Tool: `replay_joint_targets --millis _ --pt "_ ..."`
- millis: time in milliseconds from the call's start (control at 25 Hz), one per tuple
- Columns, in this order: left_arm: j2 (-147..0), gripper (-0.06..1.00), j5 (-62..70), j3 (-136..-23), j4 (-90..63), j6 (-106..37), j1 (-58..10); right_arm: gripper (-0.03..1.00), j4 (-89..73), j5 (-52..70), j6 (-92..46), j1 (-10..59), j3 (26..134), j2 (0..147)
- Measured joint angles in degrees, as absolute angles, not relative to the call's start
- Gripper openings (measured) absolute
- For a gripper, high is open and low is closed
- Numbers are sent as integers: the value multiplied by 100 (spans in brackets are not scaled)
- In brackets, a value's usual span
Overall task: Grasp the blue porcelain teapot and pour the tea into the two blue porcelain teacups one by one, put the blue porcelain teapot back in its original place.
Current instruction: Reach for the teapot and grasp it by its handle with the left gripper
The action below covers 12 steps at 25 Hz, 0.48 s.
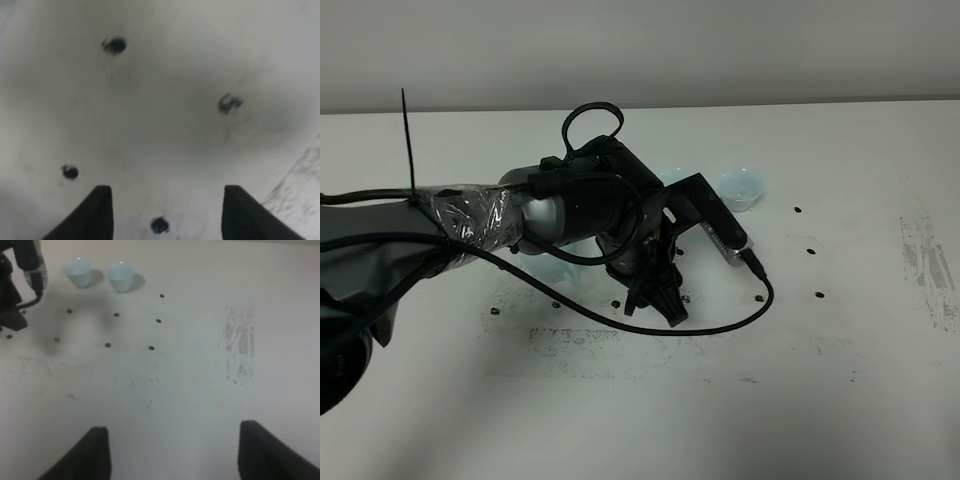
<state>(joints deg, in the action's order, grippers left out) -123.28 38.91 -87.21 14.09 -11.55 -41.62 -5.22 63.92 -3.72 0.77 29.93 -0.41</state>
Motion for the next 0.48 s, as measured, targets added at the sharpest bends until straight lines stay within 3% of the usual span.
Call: replay_joint_targets --millis 480 --pt "-12388 50 4820 -8721 1728 -804 -4046 57 -522 6392 -372 77 2993 -41"
